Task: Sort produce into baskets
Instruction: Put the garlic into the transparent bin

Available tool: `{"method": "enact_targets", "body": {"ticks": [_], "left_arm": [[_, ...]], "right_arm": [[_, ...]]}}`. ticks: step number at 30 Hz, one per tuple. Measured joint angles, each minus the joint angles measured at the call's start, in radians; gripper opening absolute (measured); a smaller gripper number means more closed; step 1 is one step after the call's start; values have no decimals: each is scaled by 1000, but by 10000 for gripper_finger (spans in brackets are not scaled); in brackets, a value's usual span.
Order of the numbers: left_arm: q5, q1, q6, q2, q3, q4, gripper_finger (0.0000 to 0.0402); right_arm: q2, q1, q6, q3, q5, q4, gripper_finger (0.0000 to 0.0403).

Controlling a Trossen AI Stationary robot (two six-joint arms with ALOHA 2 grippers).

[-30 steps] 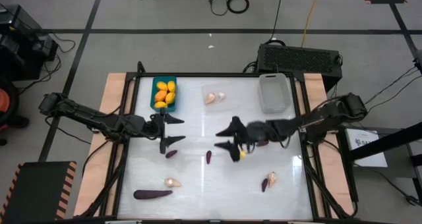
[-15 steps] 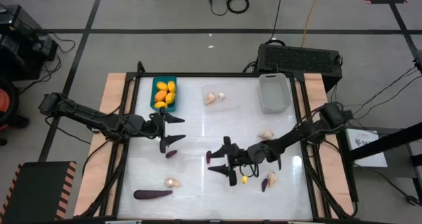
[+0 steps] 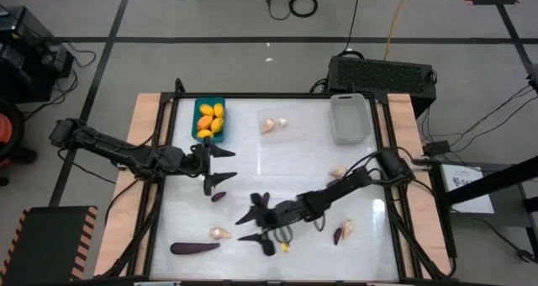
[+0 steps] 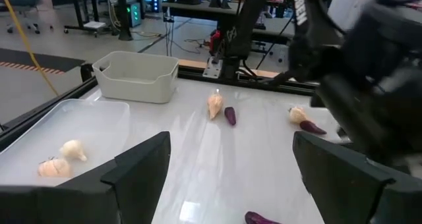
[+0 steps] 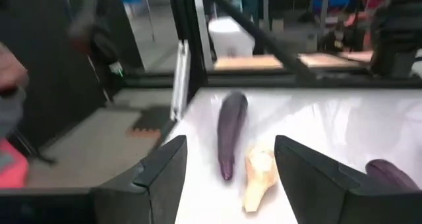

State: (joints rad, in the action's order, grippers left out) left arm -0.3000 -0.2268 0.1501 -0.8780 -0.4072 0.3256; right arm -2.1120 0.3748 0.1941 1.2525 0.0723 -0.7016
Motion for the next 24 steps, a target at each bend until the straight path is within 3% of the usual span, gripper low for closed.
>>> {"method": "enact_targets", "body": {"ticks": [5, 11, 24], "left_arm": [[0, 0, 0, 0, 0, 1, 325], [0, 0, 0, 0, 0, 1, 325], [1, 0, -6, 0, 0, -2, 325]], "right_arm": [[-102, -4, -59, 208, 0, 210, 222], [-216, -7, -102, 375, 0, 299, 222], [-289, -14, -90, 440, 0, 347, 222]]}}
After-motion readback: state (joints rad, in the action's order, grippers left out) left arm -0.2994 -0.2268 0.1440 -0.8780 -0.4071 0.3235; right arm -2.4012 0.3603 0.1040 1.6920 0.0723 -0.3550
